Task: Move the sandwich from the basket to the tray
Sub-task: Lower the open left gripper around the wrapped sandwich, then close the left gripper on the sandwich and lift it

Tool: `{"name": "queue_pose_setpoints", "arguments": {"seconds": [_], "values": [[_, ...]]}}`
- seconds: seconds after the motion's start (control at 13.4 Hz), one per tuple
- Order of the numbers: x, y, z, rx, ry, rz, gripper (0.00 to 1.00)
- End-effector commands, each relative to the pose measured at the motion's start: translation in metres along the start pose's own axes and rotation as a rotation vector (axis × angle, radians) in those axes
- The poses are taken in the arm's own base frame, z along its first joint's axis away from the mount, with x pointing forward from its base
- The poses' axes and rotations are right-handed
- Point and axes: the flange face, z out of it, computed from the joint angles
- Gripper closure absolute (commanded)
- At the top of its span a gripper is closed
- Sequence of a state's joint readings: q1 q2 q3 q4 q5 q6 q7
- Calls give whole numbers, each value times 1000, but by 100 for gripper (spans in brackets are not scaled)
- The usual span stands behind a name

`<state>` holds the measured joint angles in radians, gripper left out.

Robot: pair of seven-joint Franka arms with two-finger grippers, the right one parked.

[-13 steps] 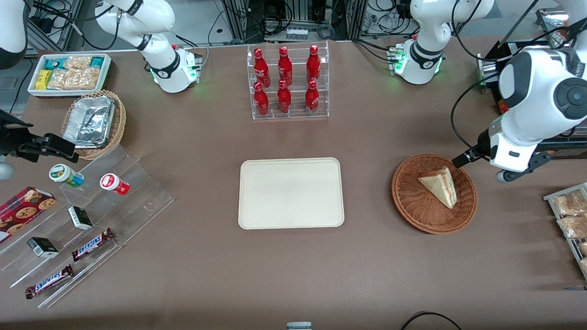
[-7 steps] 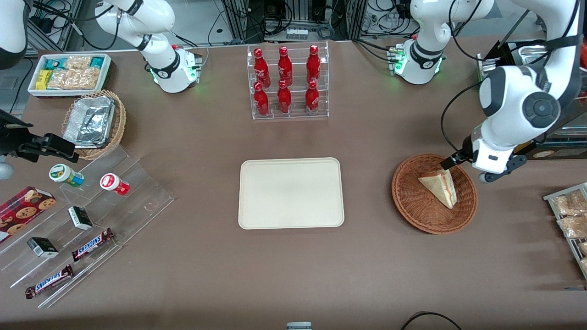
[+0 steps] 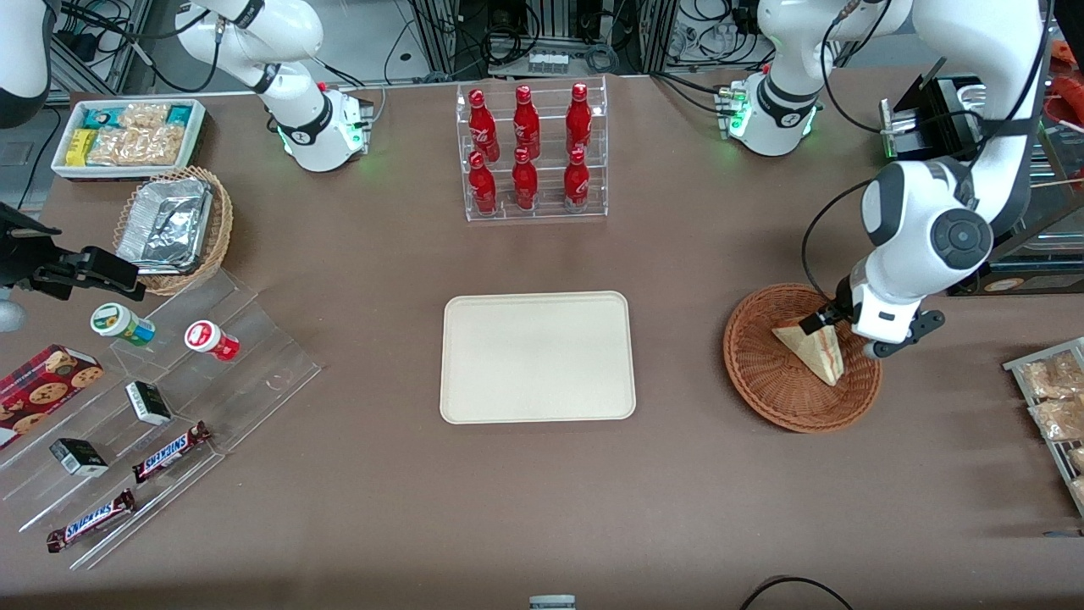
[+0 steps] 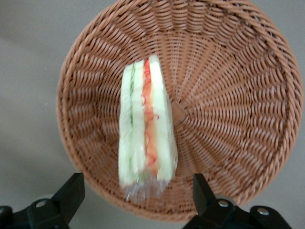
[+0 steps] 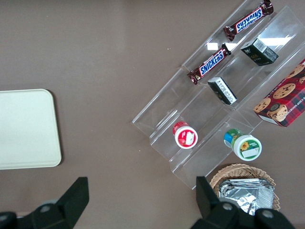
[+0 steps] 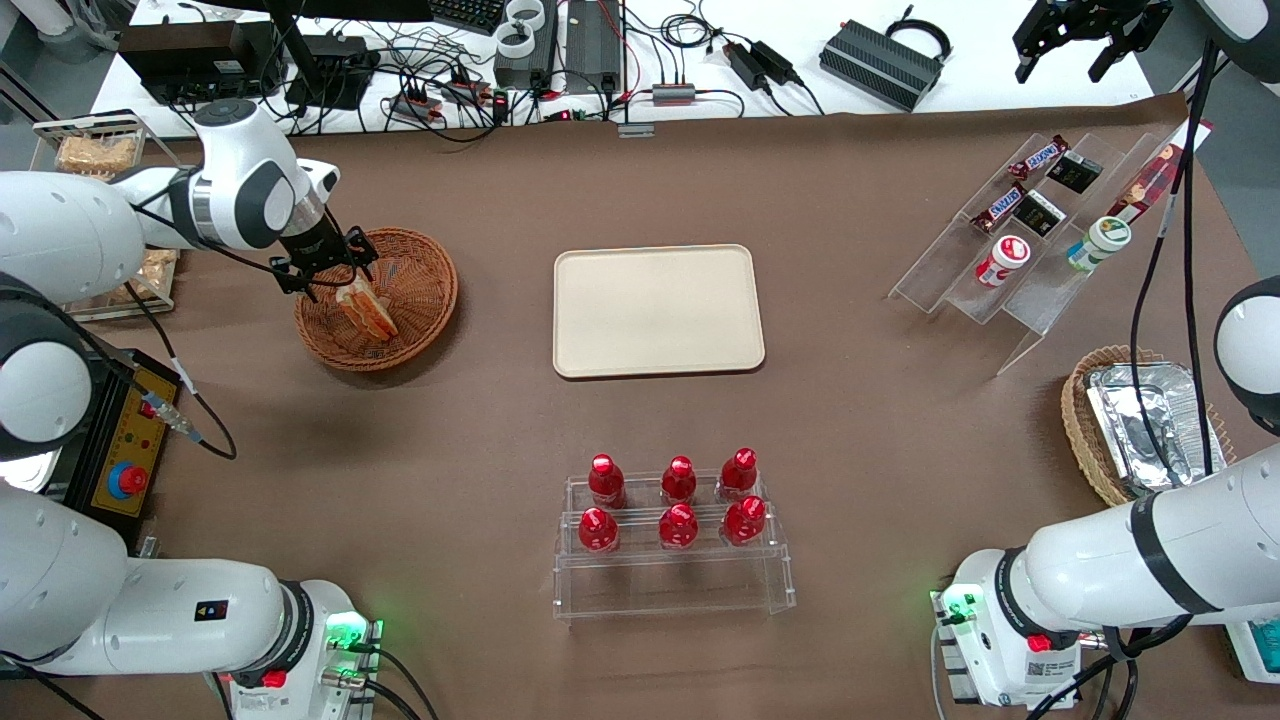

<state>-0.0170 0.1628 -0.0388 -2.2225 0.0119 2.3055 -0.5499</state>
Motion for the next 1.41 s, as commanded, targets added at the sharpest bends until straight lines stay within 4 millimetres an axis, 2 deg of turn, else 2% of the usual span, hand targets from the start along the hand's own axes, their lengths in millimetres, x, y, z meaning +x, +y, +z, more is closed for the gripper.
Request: {"name": "queue_pose_setpoints", "arguments": {"seconds": [0.0,0.22,0.3,0.37,0.45,0.52,0.6,0.74,0.97,1.04,1.34], "values": [[7,2,16,-14,18,-39,0],[9,3,29,-15,18,-70,3],[9,3,31,-17,20,-97,16],[8,4,34,-16,17,-145,34],[7,6,36,-14,14,-187,57],[6,9,41,-10,8,-203,71],[5,10,44,-10,8,-206,77],[2,13,49,-8,6,-226,100],[-1,19,42,-4,11,-213,100],[-1,21,34,-3,13,-205,100],[8,32,-28,56,-41,-181,100]]}}
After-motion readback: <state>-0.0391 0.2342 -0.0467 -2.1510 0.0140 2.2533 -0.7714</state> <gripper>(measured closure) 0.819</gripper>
